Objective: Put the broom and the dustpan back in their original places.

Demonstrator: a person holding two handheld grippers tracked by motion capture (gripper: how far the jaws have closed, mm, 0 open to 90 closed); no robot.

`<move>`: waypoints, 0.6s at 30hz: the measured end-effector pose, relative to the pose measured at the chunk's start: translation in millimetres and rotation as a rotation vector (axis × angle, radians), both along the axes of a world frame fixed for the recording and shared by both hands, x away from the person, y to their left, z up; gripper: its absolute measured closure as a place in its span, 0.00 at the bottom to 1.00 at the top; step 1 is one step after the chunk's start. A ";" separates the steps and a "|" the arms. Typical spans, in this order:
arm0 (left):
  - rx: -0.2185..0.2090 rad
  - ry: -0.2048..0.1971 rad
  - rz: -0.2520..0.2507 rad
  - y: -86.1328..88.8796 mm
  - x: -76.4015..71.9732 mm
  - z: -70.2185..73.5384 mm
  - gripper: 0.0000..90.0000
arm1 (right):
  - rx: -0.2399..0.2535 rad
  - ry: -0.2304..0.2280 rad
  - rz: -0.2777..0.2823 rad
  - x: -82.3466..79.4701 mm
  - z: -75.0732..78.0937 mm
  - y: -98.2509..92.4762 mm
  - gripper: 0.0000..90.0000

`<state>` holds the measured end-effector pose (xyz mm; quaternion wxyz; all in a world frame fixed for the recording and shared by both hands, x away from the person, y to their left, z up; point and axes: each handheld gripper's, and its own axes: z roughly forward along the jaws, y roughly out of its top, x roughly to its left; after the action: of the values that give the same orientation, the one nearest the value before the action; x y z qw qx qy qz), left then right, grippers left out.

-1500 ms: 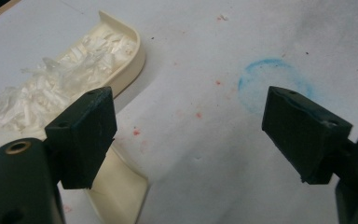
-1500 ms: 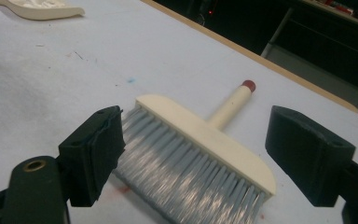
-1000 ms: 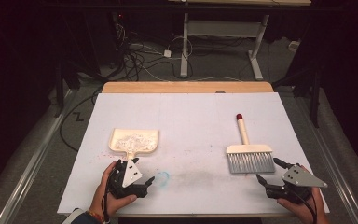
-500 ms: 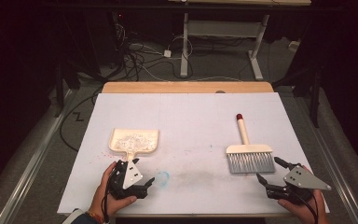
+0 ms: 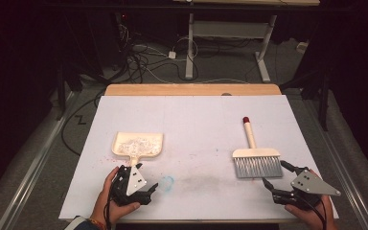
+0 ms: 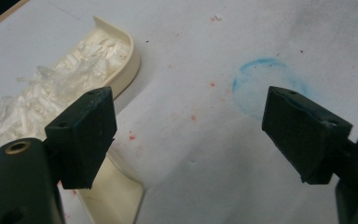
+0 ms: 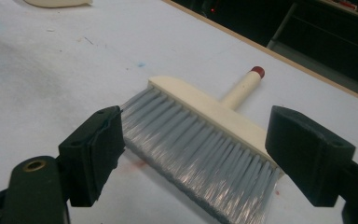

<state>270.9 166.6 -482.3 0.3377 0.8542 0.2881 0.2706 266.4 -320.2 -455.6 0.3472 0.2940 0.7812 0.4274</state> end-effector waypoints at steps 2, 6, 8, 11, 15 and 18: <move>-0.001 -0.001 -0.001 0.2 0.2 0.3 0.19 | 0.000 0.004 0.001 -0.2 0.2 0.6 0.22; 0.003 -0.002 -0.007 -0.8 1.6 0.0 0.19 | 0.001 0.000 0.001 -0.5 0.6 0.1 0.22; 0.006 -0.002 -0.009 -1.3 2.4 0.0 0.19 | 0.001 -0.001 0.002 -0.5 0.7 -0.2 0.22; 0.002 -0.002 -0.010 -2.3 4.3 -0.4 0.19 | 0.002 0.001 0.001 -0.1 0.4 -0.4 0.22; 0.007 0.001 -0.016 -3.9 6.3 -0.8 0.19 | -0.001 0.001 0.000 -1.9 0.6 -1.0 0.22; 0.006 -0.005 -0.014 -4.7 6.4 0.1 0.19 | -0.004 -0.002 0.000 -2.9 0.6 -1.3 0.22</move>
<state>277.3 161.9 -482.2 0.3379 0.8566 0.2804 0.2710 263.6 -321.5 -454.9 0.3487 0.2928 0.7817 0.4261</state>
